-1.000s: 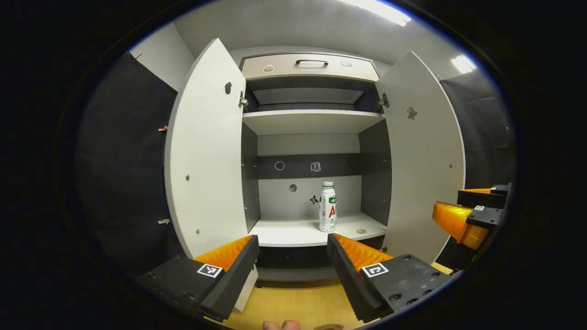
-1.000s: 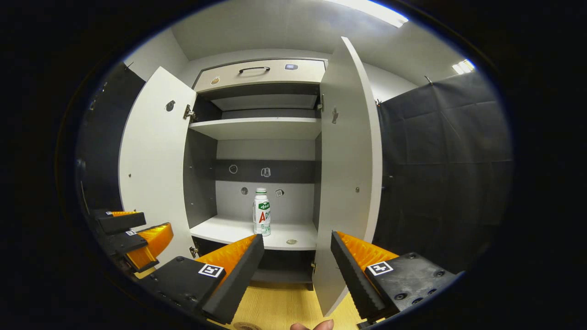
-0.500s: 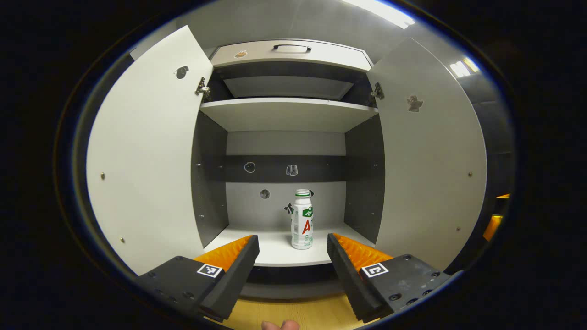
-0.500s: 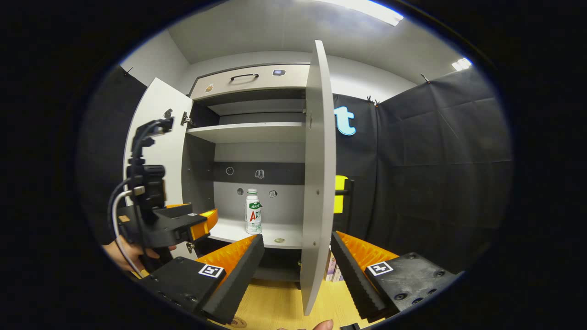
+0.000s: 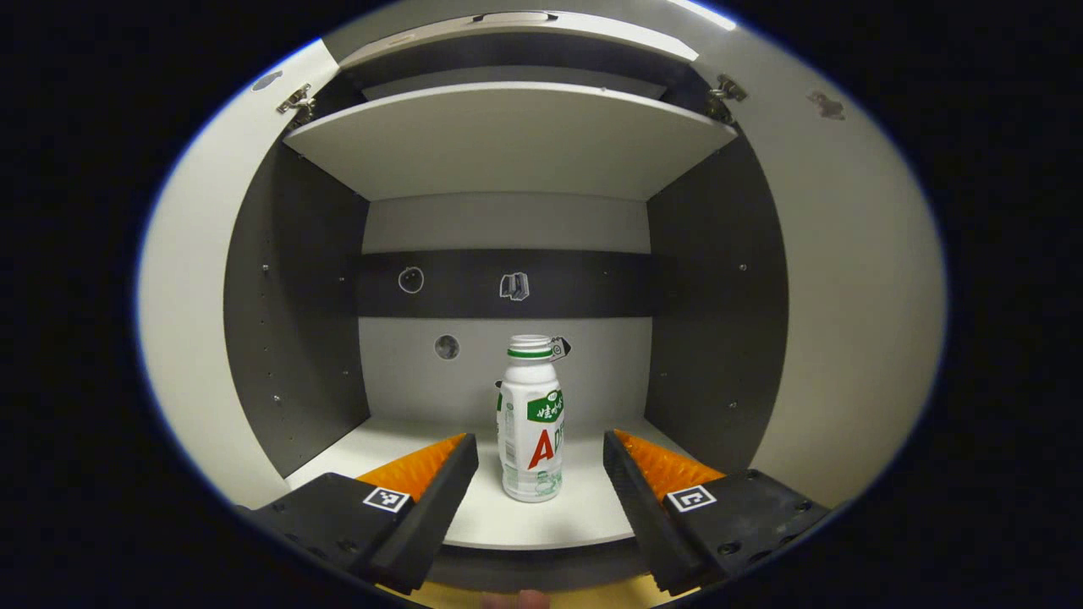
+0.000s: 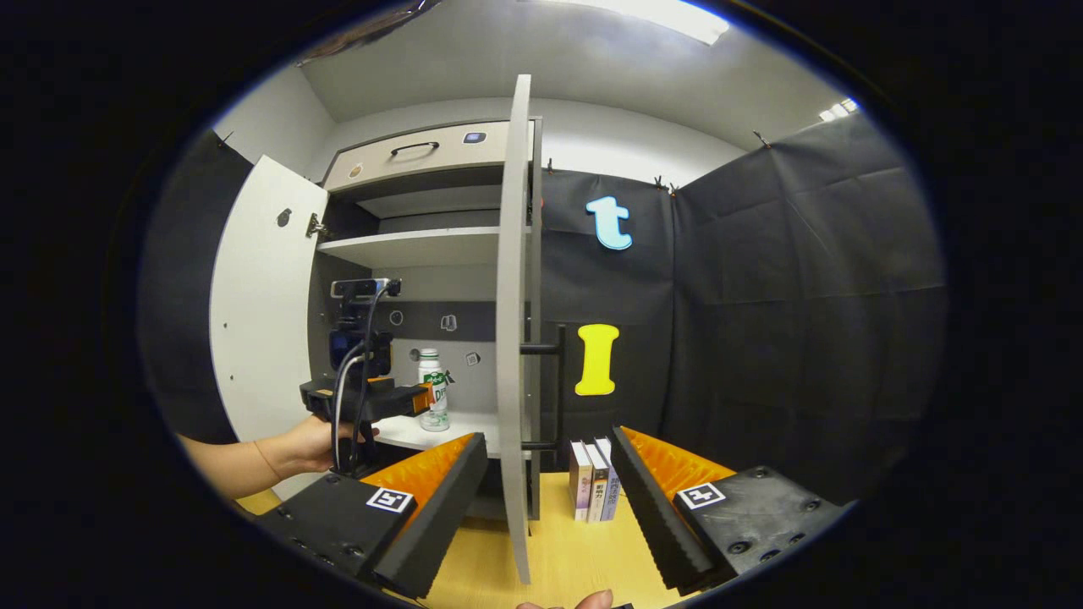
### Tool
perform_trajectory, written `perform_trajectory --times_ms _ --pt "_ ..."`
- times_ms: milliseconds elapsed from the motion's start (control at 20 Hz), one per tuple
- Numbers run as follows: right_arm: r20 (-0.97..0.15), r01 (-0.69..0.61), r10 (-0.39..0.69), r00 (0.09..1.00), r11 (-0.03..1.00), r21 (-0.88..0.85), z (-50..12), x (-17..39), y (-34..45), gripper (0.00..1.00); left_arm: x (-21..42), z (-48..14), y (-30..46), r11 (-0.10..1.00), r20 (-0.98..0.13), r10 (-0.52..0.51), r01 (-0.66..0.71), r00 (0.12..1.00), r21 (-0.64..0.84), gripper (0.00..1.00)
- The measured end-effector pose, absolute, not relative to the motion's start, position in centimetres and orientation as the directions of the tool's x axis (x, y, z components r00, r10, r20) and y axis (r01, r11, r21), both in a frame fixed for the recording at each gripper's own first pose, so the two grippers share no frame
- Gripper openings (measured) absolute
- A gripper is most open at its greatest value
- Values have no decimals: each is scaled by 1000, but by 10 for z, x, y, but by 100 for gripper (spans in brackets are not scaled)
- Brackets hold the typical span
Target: Grasp the bottle in the cabinet with the left hand and place it on the coaster, then close the right door with the right hand and the left door with the left hand.
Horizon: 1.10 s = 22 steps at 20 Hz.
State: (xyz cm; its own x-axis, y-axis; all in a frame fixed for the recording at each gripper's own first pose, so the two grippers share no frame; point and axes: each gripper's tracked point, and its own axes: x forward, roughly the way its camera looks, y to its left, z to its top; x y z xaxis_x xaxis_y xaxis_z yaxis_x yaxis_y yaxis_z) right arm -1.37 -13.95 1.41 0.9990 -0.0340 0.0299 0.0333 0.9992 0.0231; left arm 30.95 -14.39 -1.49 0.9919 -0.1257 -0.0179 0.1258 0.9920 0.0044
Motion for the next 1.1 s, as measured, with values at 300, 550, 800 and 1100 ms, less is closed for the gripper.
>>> perform_trajectory --times_ms 300,550,800,1100 --pt "7 80 -80 997 997 19 1 4 -174 97 372 -39 -147 996 -40 -80 81 996 26 95" --pt "6 96 -96 995 995 20 0 13 -186 97 392 -43 -144 998 -39 -50 52 998 34 95" --pt "17 106 -106 994 994 19 3 12 -185 97 387 -35 -143 997 -26 -64 65 998 36 80" --pt "32 98 -99 995 995 20 8 8 -172 98 338 -4 -134 997 7 -79 79 997 21 80"
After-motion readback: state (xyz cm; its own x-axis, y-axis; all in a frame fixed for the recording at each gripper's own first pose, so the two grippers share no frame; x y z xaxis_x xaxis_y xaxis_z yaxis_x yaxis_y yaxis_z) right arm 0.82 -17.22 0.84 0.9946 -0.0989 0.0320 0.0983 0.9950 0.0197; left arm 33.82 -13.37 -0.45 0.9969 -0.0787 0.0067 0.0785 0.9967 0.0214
